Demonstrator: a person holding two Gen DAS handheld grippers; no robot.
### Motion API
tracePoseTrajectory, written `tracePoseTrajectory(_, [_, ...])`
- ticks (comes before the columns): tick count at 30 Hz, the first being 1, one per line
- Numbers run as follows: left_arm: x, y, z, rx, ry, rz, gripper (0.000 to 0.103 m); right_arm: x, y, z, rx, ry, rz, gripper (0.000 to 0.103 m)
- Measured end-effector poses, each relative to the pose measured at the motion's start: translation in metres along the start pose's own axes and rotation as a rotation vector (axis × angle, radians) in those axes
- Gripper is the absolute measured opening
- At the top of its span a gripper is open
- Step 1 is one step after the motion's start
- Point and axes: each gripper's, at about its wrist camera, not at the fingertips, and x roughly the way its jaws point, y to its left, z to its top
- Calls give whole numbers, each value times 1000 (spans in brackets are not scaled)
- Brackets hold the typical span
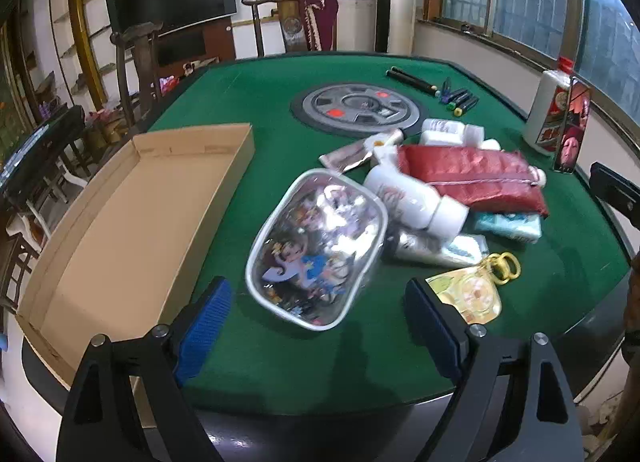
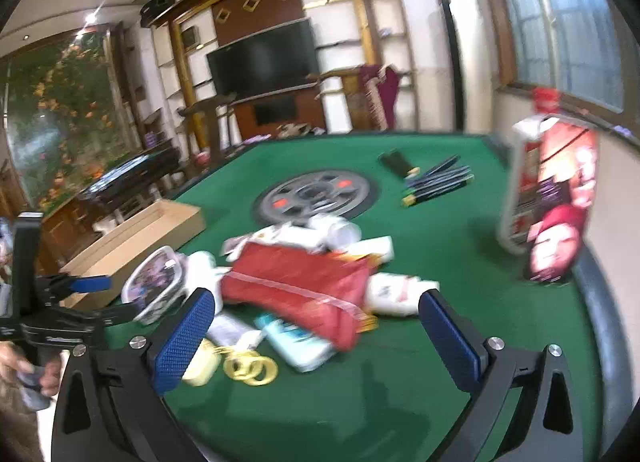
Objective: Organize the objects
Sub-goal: 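Grasp the clear fairy-print pouch with the left tool while the right tool grasps a white bottle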
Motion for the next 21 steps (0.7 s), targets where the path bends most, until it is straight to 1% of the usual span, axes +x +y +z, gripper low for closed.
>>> tracePoseTrajectory(2, [4,1,-1,12,-4,18,88,5,9,-6,8,-2,25,103])
tracePoseTrajectory(4, [7,0,-2,50,-9,25,88,8,16,-10,8,14,40,103])
tracePoseTrajectory(6, [17,-5,0,98,3,32,88,15,21,-13,1,39,41,103])
tracePoseTrajectory(10, [33,-10,2,138,20,57,88,19,24,-19,-25,63,32,103])
tracePoseTrajectory(14, [42,-5,6,127,23,53,88,23,29,-22,-52,92,25,103])
tracePoseTrajectory(18, [44,2,11,86,21,25,88,28,40,-21,-117,120,56,103])
tracePoseTrajectory(21, [44,1,12,82,14,0,82,31,50,-16,-159,122,86,103])
